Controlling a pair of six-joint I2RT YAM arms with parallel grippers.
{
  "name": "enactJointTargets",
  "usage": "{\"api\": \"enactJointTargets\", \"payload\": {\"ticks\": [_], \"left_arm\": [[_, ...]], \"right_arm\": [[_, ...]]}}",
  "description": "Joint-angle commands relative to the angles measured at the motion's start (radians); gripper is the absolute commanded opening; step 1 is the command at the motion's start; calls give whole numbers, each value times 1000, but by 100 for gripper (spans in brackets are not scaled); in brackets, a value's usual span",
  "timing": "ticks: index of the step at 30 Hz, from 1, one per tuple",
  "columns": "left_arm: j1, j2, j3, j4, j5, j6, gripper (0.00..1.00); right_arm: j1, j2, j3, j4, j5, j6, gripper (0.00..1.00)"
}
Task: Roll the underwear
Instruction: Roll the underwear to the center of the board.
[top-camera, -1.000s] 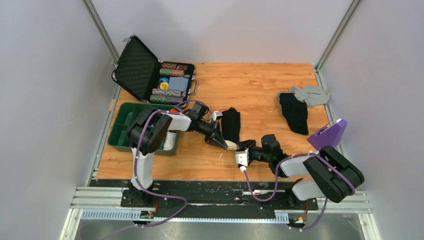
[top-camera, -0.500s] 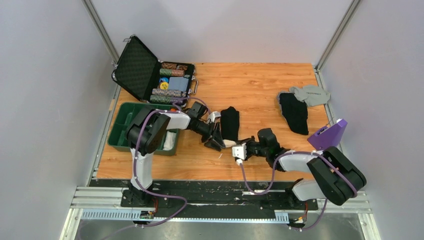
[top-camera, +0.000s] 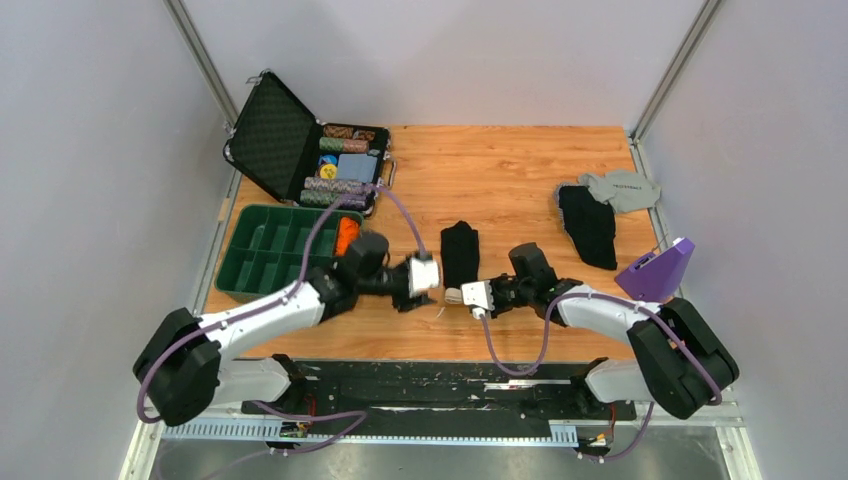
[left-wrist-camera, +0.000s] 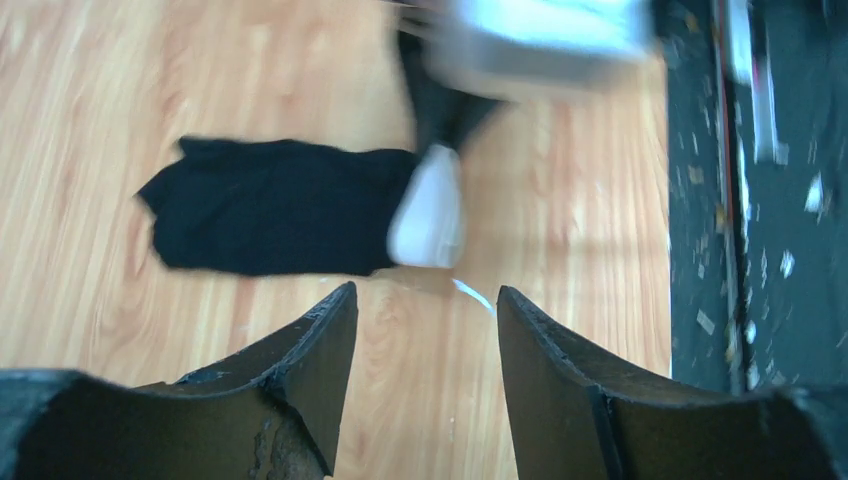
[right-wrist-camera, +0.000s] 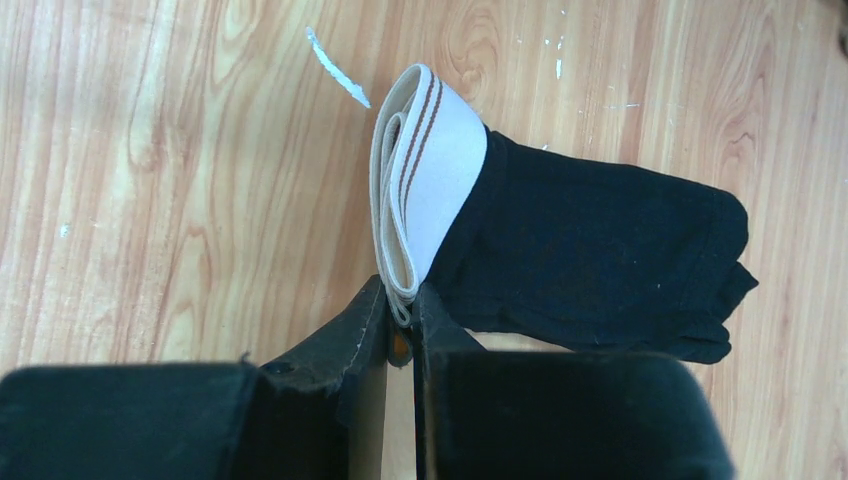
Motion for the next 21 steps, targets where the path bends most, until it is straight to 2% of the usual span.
{"api": "enactJointTargets", "payload": {"ticks": [1,2,4,12,16,21], "left_arm": [[-120,-48,-246,352,-131,603,61],[-146,-37,-283,375,-146,675,61],[-180,-4,-318,509,-183,725,61],[-253,132,-350,750,-259,794,63],[-256,194,-333,790,-230,798,61],[-258,253,-299,733,-183,841,54]], "right_arm": [[-15,44,89,-145,-50,37,0],[-18,51,100,-155,-51,45,0],[-22,58,115,-177,-54,48,0],[-21,49,111,-210,-59,55,0],[-22,51,119,-210,-57,85,0],[-22,53,128,-211,-55,107,1]]}}
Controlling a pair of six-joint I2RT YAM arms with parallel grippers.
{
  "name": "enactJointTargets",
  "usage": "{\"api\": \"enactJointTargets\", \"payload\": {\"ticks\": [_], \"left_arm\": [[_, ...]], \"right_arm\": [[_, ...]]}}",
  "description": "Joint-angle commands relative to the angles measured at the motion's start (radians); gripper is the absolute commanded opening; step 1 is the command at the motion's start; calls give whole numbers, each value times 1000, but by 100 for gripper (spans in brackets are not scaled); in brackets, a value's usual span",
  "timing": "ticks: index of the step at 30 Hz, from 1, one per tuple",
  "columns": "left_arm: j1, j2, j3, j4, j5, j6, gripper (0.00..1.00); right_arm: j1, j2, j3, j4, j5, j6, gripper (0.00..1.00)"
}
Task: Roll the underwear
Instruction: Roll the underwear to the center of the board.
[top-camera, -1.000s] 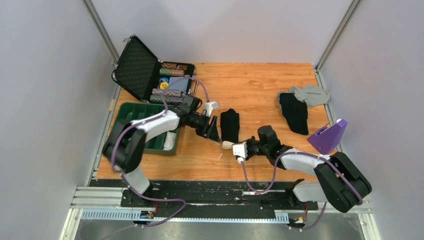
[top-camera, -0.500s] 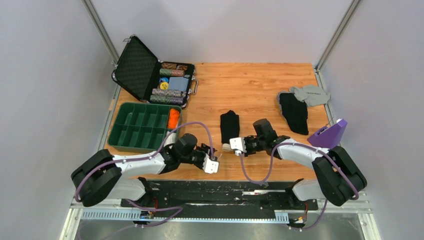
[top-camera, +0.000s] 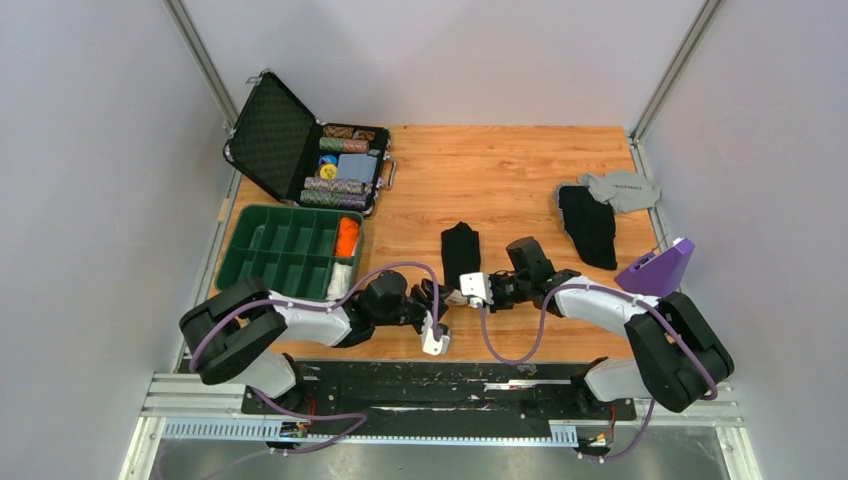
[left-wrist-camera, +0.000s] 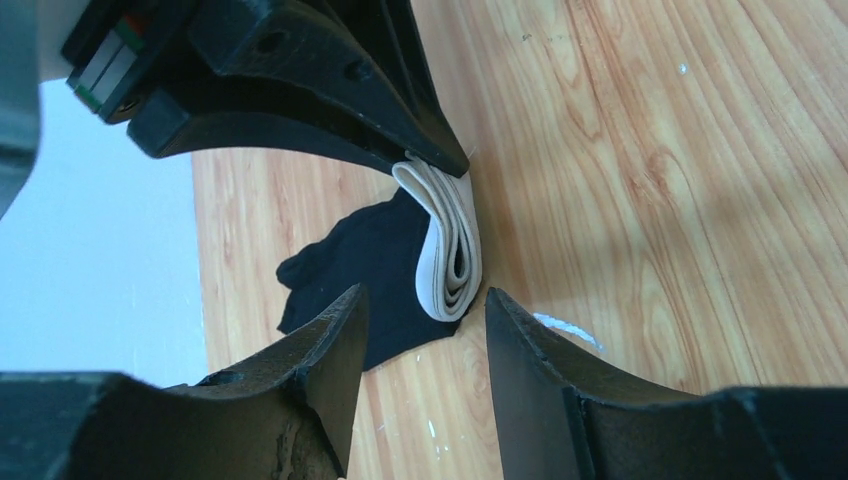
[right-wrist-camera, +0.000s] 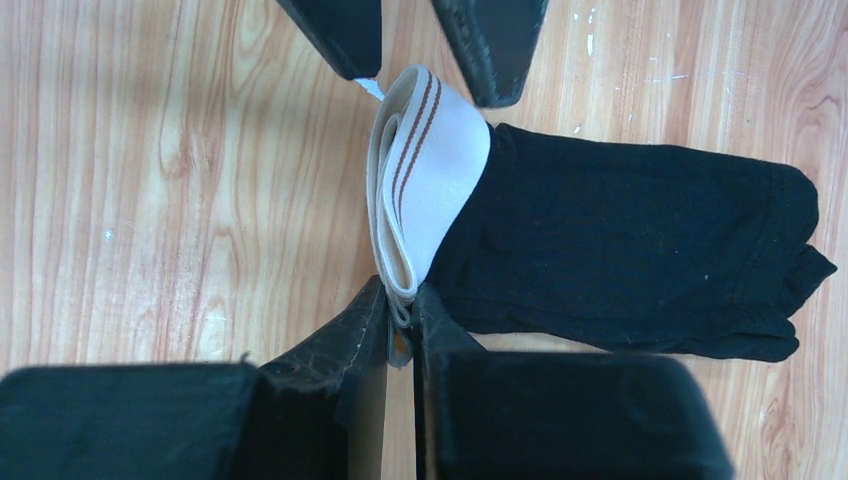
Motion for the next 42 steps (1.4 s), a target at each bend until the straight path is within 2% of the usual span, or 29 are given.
{"api": "enactJointTargets", "payload": {"ticks": [1,5,11,16,19,23,26,29,33,39,42], "left_arm": [[-8,44,48,39,44,63,54],[-10,103,54,88,20,79,53],[-15,156,115,81,-12,49,31],[-15,181,129,70,-47,43,24],[-15,181,133,52,-58,48,13],[-15,129,164,-85,-67,28,0],[-15,72,209,-307,-57,-47,0],[-9,24,286,-539,-54,-207,0],[39,-1,347,-733,42,-381,0],[102,-5,382,-814,206,-574,0],[122,3,367,-792,269,-640,0]], "right_arm": [[-3,4,26,-41,-24,48,1],[-4,-2,23,-41,-26,46,1],[-3,-4,21,-41,-27,42,1],[-4,-8,19,-40,-28,45,1],[-3,-7,22,-42,-27,54,1],[-3,-12,50,-57,-34,105,1],[-3,-6,97,-129,-59,138,1],[-4,16,157,-252,-99,161,1],[-16,44,219,-395,-164,193,0],[-55,159,325,-545,-260,268,0],[-101,230,362,-589,-321,300,0]]}}
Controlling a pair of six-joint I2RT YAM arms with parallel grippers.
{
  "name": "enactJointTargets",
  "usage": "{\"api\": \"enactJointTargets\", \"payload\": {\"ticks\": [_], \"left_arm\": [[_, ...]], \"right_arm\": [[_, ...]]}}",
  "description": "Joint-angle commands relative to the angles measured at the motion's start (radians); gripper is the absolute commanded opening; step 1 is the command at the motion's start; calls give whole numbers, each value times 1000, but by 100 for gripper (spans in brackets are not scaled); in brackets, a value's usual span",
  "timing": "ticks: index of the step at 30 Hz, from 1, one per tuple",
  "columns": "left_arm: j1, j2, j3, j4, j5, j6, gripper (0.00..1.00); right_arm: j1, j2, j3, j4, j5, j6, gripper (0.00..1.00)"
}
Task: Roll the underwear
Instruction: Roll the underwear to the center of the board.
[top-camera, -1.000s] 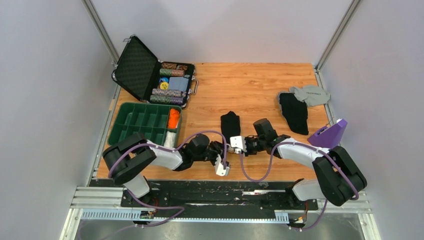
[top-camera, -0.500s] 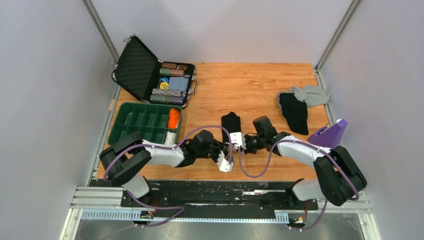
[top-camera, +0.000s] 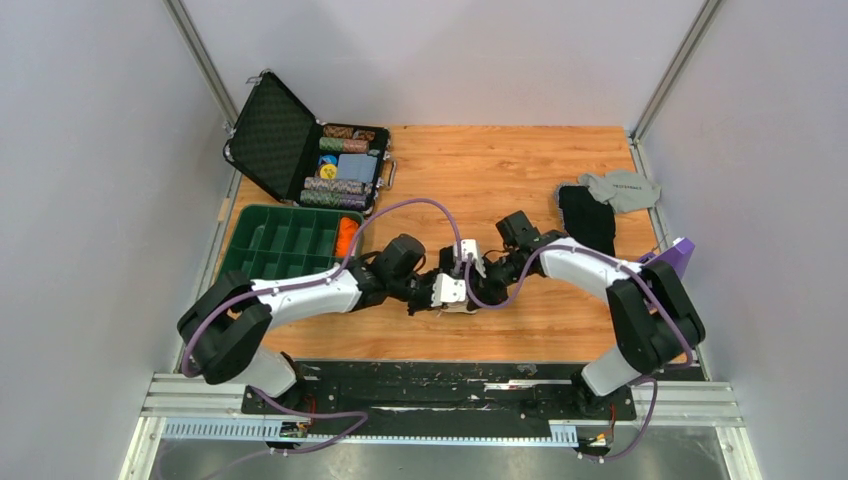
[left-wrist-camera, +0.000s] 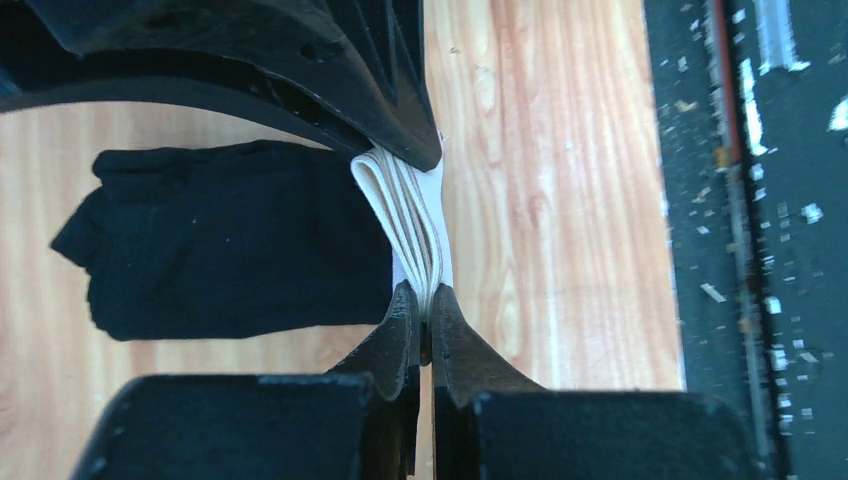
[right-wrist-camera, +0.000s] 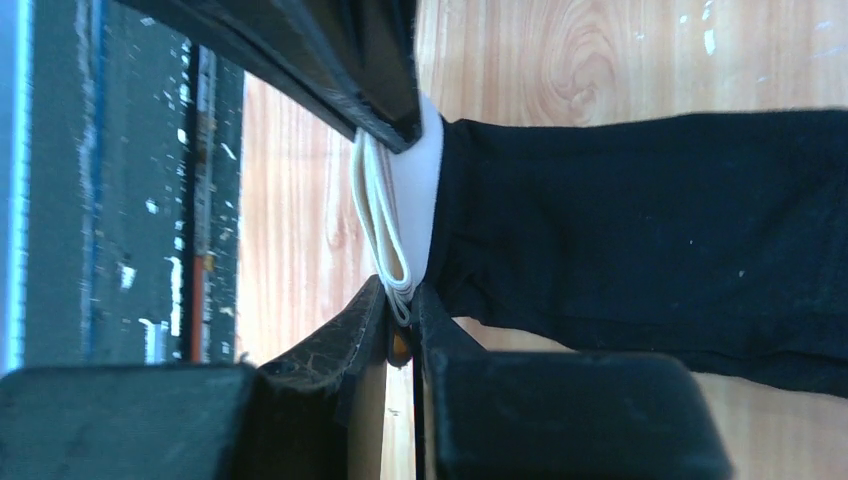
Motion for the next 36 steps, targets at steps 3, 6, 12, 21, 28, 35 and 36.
{"api": "enactJointTargets", "payload": {"ticks": [3,6,12,21,28,35,36], "left_arm": [[46,27,21,-115,183,-195,0],[72,109,76,-155,262,-266,0],[153,250,130,-179,373,-394,0],[207,401,203,-286,470,-380,0],[208,447,195,-273,508,-430,0],[208,466,144,-186,390,-506,17],[208,465,133,-170,366,-536,28]], "right_arm": [[-79,127,82,-204,-136,65,0],[-93,184,112,-270,-159,47,0],[-134,342,198,-411,-176,49,0],[-166,504,294,-508,-159,58,0],[-165,583,348,-547,-155,110,0],[-161,722,439,-589,-122,213,0],[-158,743,454,-588,-99,244,0]]}}
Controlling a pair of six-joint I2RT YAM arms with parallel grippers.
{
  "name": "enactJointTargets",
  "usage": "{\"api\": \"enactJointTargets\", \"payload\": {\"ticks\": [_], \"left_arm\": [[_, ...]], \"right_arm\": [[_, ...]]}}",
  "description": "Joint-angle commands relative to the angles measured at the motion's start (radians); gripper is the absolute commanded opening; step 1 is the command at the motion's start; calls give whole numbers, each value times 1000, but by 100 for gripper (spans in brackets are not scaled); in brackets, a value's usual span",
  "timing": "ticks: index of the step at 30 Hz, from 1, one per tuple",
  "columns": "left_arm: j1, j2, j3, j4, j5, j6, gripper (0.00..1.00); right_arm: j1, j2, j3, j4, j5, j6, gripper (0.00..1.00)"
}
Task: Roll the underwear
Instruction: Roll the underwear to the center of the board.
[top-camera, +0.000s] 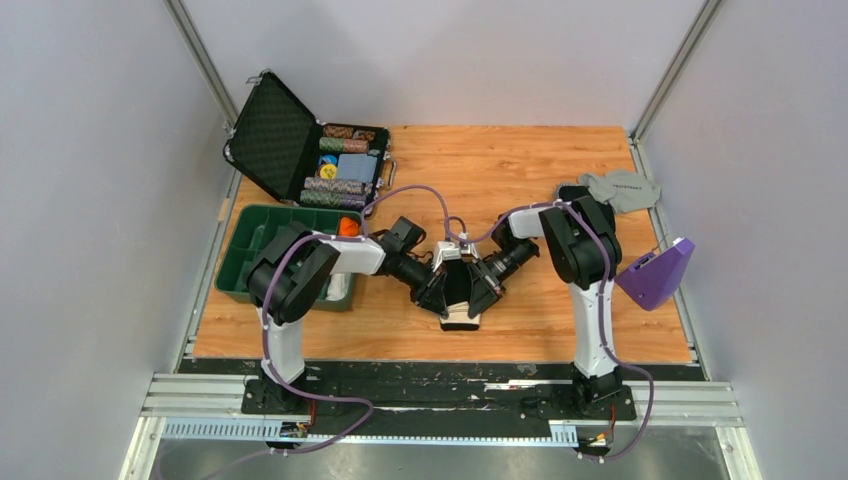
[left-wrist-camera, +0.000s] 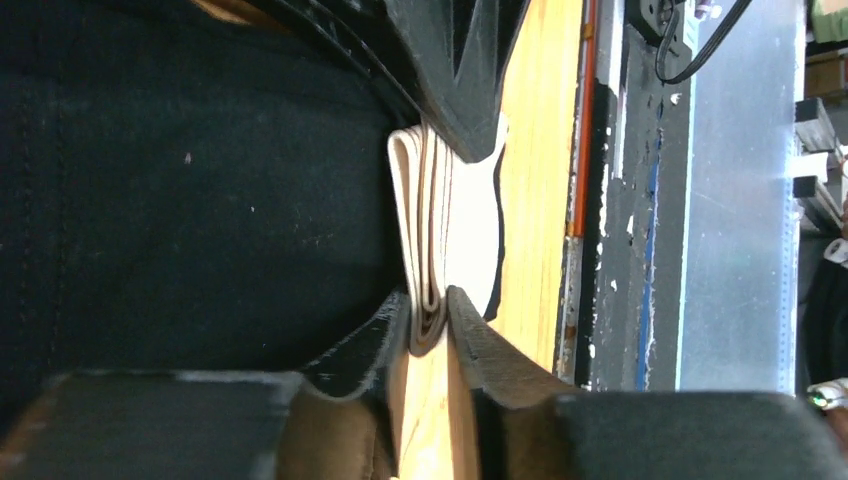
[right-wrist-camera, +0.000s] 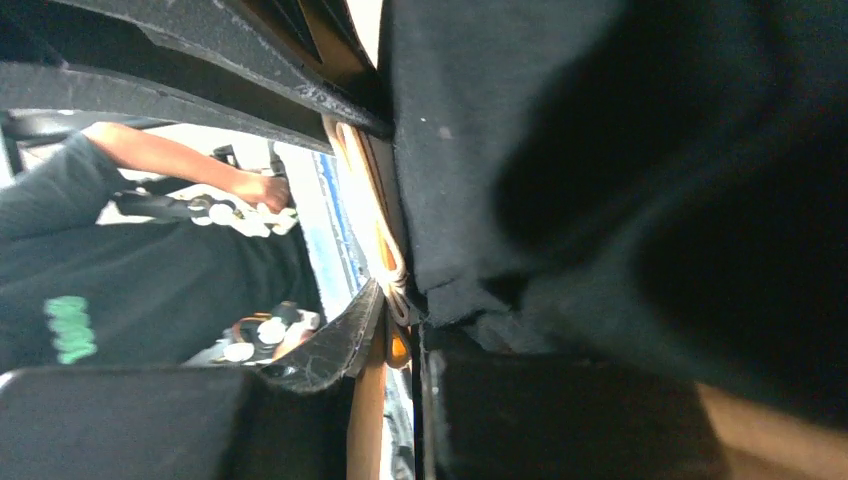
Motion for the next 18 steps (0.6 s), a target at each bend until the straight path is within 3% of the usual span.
{"api": "enactJointTargets", "payload": {"ticks": [1,4,11,14,18], "left_arm": [[3,19,-90,-60,-187,-83,34],[5,-48,-133,-29,-243,-116,51],[2,-426,-257,57,-468,-136,57],[-67,-631,-297,89,-561,2,57],[-247,-728,-360,200,-628,280,59]], "right_arm": [[-11,95,64,1,164,97,0],[4,142,94,1,212,160,0],[52,191,105,17,303,221,0],[54,201,122,18,330,235,0],[54,209,147,21,352,253,0]]}}
